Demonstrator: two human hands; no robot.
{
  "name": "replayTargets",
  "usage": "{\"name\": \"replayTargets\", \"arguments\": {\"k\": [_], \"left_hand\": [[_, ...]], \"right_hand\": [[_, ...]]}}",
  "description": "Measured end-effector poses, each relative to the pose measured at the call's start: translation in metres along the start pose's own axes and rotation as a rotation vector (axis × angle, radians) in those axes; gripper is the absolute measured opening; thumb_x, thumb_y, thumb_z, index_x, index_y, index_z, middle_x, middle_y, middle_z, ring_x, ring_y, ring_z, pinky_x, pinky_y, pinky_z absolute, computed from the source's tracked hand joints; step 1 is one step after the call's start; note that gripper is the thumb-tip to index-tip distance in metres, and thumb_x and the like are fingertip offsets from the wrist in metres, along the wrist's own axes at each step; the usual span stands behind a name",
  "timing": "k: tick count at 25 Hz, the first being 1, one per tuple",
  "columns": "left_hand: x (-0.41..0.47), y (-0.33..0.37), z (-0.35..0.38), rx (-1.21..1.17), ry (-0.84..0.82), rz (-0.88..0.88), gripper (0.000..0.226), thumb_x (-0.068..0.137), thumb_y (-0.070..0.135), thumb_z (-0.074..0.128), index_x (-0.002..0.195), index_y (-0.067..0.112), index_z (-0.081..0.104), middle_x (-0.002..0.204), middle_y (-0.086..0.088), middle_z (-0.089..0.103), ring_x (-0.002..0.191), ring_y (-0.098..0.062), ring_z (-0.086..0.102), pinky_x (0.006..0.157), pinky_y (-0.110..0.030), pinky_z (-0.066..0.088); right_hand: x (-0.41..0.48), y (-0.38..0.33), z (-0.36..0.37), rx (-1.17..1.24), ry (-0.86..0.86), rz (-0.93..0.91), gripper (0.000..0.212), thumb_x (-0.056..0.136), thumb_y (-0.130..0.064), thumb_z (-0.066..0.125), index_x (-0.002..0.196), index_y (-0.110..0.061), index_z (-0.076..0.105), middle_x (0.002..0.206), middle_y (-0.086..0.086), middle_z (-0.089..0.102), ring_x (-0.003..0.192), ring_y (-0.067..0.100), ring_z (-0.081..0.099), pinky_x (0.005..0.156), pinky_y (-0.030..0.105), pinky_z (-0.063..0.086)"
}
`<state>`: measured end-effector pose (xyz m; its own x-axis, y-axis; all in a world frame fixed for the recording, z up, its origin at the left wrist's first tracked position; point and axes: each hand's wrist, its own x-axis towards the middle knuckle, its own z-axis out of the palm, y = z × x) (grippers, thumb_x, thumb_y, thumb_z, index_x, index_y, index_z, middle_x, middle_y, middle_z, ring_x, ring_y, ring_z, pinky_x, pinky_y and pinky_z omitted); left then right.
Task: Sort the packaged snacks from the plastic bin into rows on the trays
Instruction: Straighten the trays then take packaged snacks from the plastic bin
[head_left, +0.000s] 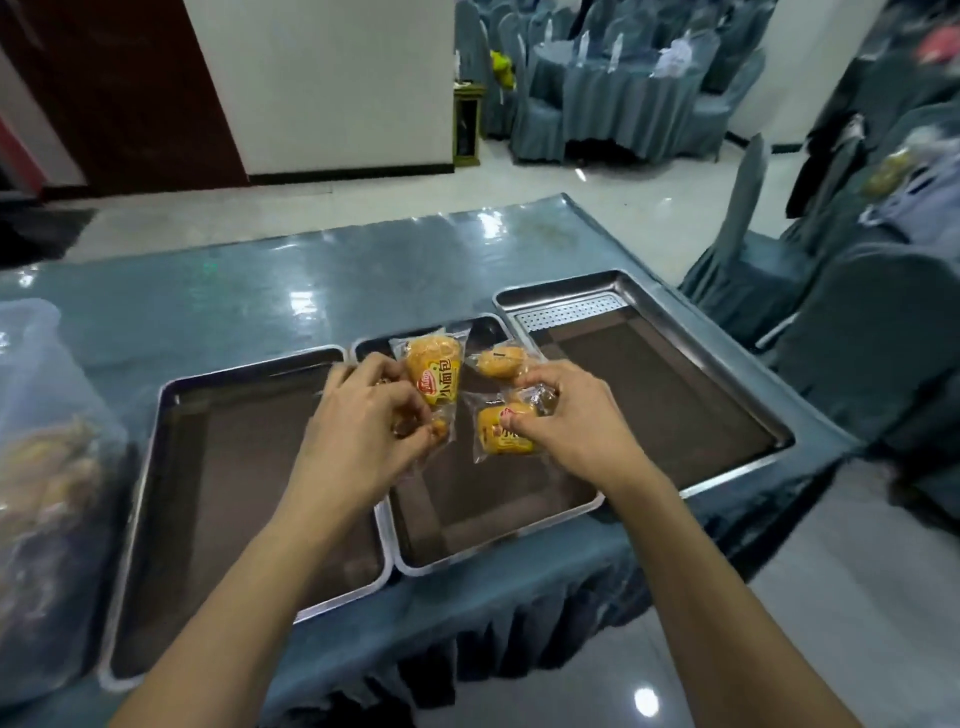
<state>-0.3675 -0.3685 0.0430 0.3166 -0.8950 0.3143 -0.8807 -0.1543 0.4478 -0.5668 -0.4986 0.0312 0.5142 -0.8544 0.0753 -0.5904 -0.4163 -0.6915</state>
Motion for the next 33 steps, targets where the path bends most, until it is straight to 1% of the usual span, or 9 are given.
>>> {"name": "replayTargets", "arguments": {"k": [4, 12, 16, 18, 20, 25, 28, 31, 33], "left_hand": [[0.017, 0.052, 0.053, -0.044, -0.085, 0.052, 0.016, 0.078, 0.039, 0.079, 0.089, 0.03, 0.072, 0.114, 0.015, 0.048, 0.111, -0.006, 0.029, 0.092, -0.035, 0.041], [0.077, 0.124, 0.165, -0.094, -0.201, 0.079, 0.016, 0.081, 0.045, 0.075, 0.09, 0.032, 0.071, 0.115, 0.017, 0.048, 0.116, -0.008, 0.035, 0.088, -0.033, 0.049], [0.11, 0.147, 0.219, -0.133, -0.221, 0.048, 0.011, 0.083, 0.039, 0.075, 0.09, 0.033, 0.069, 0.113, 0.021, 0.046, 0.114, -0.004, 0.034, 0.082, -0.027, 0.043], [0.122, 0.158, 0.248, -0.131, -0.252, 0.048, 0.01, 0.084, 0.039, 0.074, 0.09, 0.033, 0.069, 0.112, 0.02, 0.045, 0.112, -0.004, 0.032, 0.079, -0.024, 0.039], [0.13, 0.168, 0.278, -0.119, -0.27, 0.03, 0.01, 0.085, 0.04, 0.073, 0.09, 0.033, 0.068, 0.111, 0.019, 0.044, 0.11, -0.005, 0.032, 0.078, -0.024, 0.041], [0.129, 0.184, 0.338, -0.067, -0.418, -0.042, 0.013, 0.087, 0.04, 0.072, 0.096, 0.032, 0.068, 0.113, 0.014, 0.046, 0.113, -0.01, 0.038, 0.092, -0.031, 0.047], [0.125, 0.189, 0.36, -0.037, -0.487, -0.083, 0.017, 0.09, 0.039, 0.069, 0.106, 0.031, 0.067, 0.117, 0.012, 0.048, 0.115, -0.013, 0.041, 0.097, -0.033, 0.045], [0.119, 0.199, 0.375, -0.039, -0.516, -0.128, 0.031, 0.095, 0.036, 0.062, 0.125, 0.029, 0.06, 0.134, 0.008, 0.051, 0.131, -0.02, 0.037, 0.109, -0.04, 0.036], [0.115, 0.205, 0.381, -0.053, -0.533, -0.213, 0.036, 0.097, 0.036, 0.059, 0.133, 0.029, 0.055, 0.148, 0.008, 0.043, 0.145, -0.026, 0.024, 0.113, -0.055, 0.032]], "right_hand": [[-0.01, 0.068, -0.037, -0.004, 0.032, 0.103, 0.041, 0.075, -0.036, 0.086, 0.112, -0.024, 0.071, 0.114, -0.01, 0.062, 0.103, 0.011, 0.06, 0.093, 0.038, 0.053], [0.023, 0.186, -0.101, -0.076, 0.062, 0.26, 0.048, 0.076, -0.036, 0.085, 0.119, -0.023, 0.069, 0.116, -0.01, 0.062, 0.109, 0.012, 0.058, 0.097, 0.037, 0.048], [0.054, 0.239, -0.123, -0.099, 0.006, 0.303, 0.045, 0.077, -0.035, 0.085, 0.118, -0.025, 0.069, 0.115, -0.013, 0.059, 0.105, 0.011, 0.058, 0.093, 0.034, 0.05], [0.065, 0.265, -0.128, -0.123, -0.006, 0.306, 0.045, 0.076, -0.035, 0.085, 0.117, -0.024, 0.069, 0.115, -0.013, 0.059, 0.106, 0.012, 0.058, 0.093, 0.036, 0.051], [0.074, 0.29, -0.129, -0.156, -0.036, 0.327, 0.048, 0.077, -0.036, 0.084, 0.12, -0.023, 0.068, 0.118, -0.01, 0.06, 0.108, 0.014, 0.058, 0.095, 0.039, 0.05], [0.088, 0.34, -0.13, -0.223, -0.179, 0.335, 0.047, 0.075, -0.042, 0.083, 0.117, -0.025, 0.069, 0.113, -0.008, 0.06, 0.103, 0.018, 0.059, 0.092, 0.042, 0.051], [0.096, 0.36, -0.133, -0.243, -0.252, 0.307, 0.048, 0.08, -0.041, 0.079, 0.123, -0.027, 0.065, 0.122, -0.007, 0.057, 0.111, 0.02, 0.054, 0.097, 0.042, 0.048], [0.101, 0.375, -0.138, -0.301, -0.373, 0.245, 0.043, 0.088, -0.037, 0.071, 0.128, -0.034, 0.058, 0.141, -0.005, 0.047, 0.122, 0.026, 0.05, 0.103, 0.045, 0.043], [0.103, 0.381, -0.143, -0.366, -0.398, 0.202, 0.039, 0.092, -0.033, 0.064, 0.13, -0.036, 0.056, 0.146, -0.005, 0.044, 0.125, 0.028, 0.046, 0.104, 0.046, 0.04]]}}
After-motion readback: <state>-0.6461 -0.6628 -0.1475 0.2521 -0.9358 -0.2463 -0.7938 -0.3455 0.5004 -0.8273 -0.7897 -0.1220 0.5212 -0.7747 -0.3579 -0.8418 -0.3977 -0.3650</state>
